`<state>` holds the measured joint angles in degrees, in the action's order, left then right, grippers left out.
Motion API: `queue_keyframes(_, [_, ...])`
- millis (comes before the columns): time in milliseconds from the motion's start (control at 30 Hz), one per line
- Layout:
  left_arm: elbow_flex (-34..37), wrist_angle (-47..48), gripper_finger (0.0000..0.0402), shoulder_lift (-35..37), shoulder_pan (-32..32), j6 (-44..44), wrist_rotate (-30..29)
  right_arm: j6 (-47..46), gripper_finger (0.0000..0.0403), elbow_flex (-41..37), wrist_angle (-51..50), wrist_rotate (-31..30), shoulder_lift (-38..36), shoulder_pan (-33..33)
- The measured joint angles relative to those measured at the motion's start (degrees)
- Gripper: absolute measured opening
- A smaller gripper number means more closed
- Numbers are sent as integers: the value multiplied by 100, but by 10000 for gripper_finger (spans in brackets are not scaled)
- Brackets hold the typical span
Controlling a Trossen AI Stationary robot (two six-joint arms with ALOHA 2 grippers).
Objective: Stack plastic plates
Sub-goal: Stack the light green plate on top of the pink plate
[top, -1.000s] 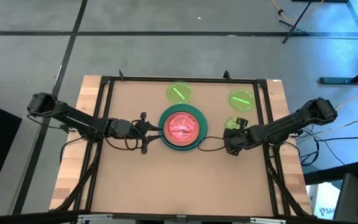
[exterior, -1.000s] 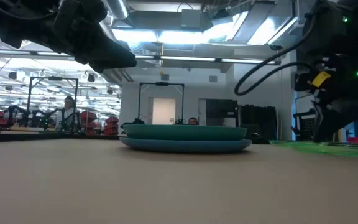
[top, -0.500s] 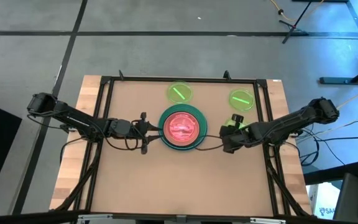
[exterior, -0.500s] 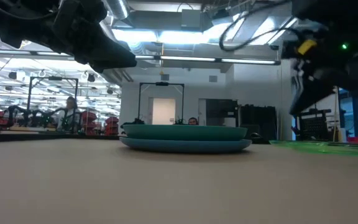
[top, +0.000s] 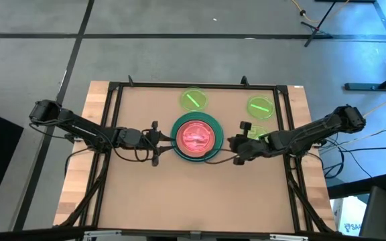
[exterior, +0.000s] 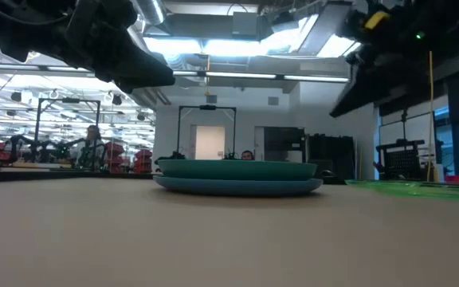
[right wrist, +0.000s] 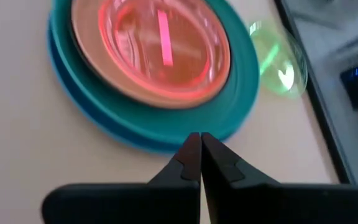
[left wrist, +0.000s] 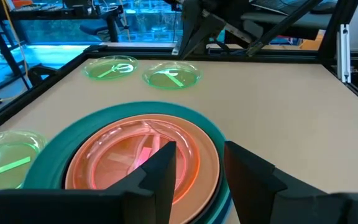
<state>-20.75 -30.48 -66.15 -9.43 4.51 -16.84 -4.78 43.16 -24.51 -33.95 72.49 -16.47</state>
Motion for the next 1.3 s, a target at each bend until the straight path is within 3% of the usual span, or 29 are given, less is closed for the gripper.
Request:
queue_keyframes(333, [0, -33, 127, -122, 2, 6, 145, 991, 0, 2, 1263, 37, 228, 40])
queue_keyframes(767, [2, -346, 127, -578, 133, 97, 157, 1723, 0, 2, 2677, 961, 815, 673])
queue_keyframes(1300, [2, -367, 127, -592, 133, 103, 185, 2028, 0, 2, 3841, 1707, 1443, 1351])
